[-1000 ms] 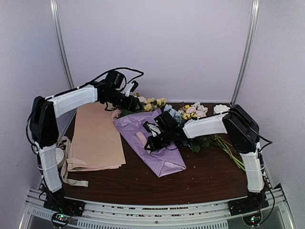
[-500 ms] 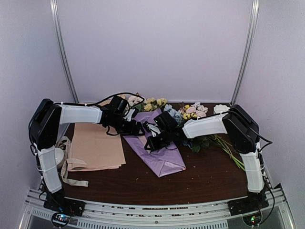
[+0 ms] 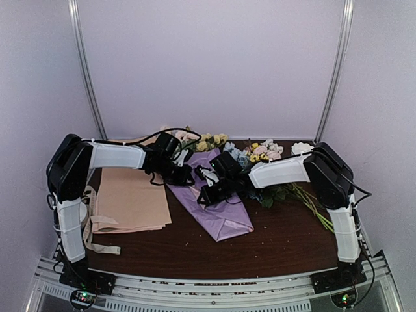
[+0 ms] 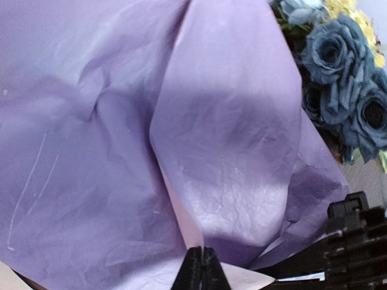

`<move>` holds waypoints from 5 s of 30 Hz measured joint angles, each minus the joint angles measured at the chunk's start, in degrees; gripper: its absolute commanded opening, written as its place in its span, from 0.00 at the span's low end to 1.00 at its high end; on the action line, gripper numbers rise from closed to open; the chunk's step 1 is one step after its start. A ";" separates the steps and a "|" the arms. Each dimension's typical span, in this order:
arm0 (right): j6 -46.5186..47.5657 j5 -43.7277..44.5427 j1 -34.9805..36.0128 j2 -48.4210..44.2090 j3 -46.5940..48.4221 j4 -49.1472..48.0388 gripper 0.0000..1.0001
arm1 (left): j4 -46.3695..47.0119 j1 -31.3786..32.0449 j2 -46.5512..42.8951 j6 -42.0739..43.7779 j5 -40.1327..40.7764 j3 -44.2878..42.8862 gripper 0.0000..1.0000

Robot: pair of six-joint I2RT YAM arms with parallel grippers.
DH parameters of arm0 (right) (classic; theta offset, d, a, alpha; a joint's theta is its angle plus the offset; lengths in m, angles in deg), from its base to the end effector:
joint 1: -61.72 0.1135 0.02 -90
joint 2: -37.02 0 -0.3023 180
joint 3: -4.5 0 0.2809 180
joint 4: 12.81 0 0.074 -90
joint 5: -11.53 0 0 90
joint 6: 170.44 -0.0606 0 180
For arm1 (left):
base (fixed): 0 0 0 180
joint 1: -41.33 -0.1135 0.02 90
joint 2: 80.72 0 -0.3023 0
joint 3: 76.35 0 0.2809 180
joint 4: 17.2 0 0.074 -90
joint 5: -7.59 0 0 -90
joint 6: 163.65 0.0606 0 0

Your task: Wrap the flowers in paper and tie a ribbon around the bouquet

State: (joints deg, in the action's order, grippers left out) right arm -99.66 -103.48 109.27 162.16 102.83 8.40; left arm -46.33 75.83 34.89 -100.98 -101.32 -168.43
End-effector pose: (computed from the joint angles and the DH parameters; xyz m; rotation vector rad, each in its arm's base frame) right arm 0.3394 0.4090 0.1382 -0.8425 2.4427 1.0203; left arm 0.3909 -0.2925 0.1695 0.3116 2.6107 -0.8308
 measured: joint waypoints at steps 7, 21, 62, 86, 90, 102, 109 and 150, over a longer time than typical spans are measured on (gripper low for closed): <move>1.25 0.48 0.02 -0.66 0.00 1.16 0.12 | -0.07 0.00 0.00 0.50 1.11 -0.57 0.00; 16.55 16.28 11.76 -18.93 -9.66 6.14 0.13 | -0.57 -1.01 0.33 2.82 5.11 -0.59 0.00; 22.75 5.27 13.92 -32.89 -16.11 7.98 0.15 | -10.91 -6.82 5.90 13.25 13.84 -6.64 0.00; 18.69 16.09 7.76 -12.83 -12.79 12.17 0.11 | -6.38 -10.23 -8.07 13.18 11.34 -0.09 0.68; 18.29 16.06 7.76 -12.22 -12.79 11.82 0.11 | -2.05 -10.51 -11.06 10.14 7.02 2.54 0.71; 17.35 15.98 7.76 -12.17 -12.79 11.45 0.11 | 2.36 -8.55 -3.13 3.76 0.68 8.07 0.66; 17.35 15.85 7.76 -12.17 -12.79 11.43 0.11 | 3.65 -8.35 -3.04 2.93 -0.24 7.87 0.04; 19.80 11.80 5.01 -17.55 -12.81 12.31 0.15 | -12.74 -10.43 7.37 15.30 12.61 -7.69 0.00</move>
State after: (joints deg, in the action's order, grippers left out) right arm -79.86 -91.68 114.28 144.61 90.02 20.71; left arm -59.07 65.41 42.26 -85.68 -88.71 -176.12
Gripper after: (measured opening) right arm 0.150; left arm 0.013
